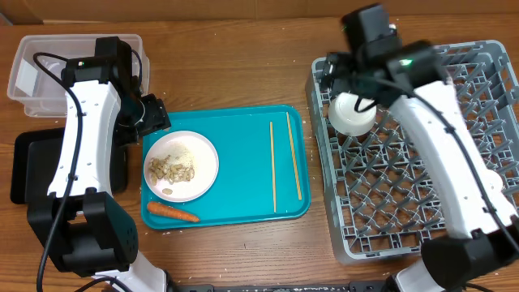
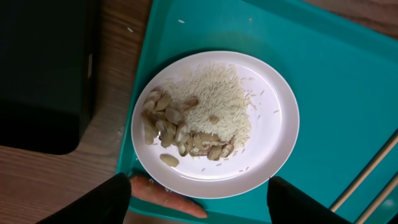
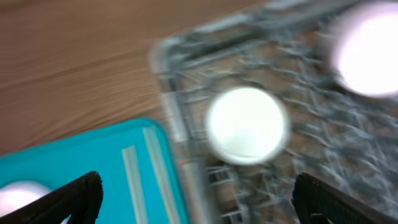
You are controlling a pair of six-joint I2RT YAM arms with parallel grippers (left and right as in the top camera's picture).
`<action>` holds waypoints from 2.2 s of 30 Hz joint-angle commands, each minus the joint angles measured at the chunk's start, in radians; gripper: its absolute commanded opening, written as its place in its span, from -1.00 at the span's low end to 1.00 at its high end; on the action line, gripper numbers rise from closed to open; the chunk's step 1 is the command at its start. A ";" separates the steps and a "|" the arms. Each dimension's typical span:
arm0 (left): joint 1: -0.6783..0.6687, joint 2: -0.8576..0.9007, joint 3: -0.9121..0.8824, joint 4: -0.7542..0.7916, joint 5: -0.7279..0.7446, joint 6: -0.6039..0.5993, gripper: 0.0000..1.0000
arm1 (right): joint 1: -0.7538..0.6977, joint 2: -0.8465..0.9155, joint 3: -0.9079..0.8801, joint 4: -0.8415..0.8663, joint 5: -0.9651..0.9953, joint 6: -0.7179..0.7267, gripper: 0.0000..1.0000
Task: Sort waste into correct bins and load items into the dishwasher
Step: 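Carry the larger bowl into the rack and set it down, then move the right gripper to the chopsticks and grasp them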
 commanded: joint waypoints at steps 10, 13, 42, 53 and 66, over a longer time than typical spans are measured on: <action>-0.002 -0.032 0.013 -0.003 -0.010 0.001 0.47 | 0.161 0.116 0.014 -0.041 -0.347 -0.123 0.72; -0.002 -0.032 0.013 -0.006 -0.010 0.001 0.47 | 0.211 0.196 -0.013 -0.040 -0.346 -0.085 0.69; -0.002 -0.032 0.013 -0.006 0.001 -0.003 0.47 | 0.259 0.514 -0.251 0.113 -0.290 -0.021 -0.33; -0.002 -0.032 0.013 -0.002 0.001 -0.003 0.48 | 0.259 0.513 -0.251 0.108 -0.287 -0.021 -0.92; -0.002 -0.032 0.013 -0.002 0.001 -0.003 0.47 | 0.227 0.314 -0.048 -0.052 -0.140 -0.075 -0.92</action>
